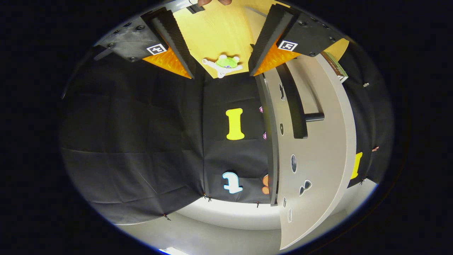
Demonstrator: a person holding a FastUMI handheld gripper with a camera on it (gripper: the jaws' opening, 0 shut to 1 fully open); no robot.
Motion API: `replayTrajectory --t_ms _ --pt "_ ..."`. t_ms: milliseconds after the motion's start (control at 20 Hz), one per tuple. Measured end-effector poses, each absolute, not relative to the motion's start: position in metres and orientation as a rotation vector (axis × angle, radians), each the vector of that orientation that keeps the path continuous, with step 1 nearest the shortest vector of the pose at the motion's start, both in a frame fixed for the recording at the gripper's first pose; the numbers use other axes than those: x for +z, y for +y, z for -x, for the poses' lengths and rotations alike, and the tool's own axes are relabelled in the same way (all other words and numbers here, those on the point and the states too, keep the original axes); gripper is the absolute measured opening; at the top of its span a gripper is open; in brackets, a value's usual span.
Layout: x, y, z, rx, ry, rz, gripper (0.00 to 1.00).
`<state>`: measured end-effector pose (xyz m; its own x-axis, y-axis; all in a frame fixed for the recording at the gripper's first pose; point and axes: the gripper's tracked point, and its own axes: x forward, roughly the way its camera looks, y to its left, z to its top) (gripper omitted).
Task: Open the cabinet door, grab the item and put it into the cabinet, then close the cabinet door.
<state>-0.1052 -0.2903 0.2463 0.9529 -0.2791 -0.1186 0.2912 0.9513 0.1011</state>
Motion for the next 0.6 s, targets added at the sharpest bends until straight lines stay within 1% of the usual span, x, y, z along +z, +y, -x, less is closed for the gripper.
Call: replayTrajectory --t_ms 200,600 --pt "0.245 -0.274 0.107 -0.286 0.111 -0.121 0.98" --pt "0.243 -0.212 0.104 -0.221 0.116 -0.121 0.98"
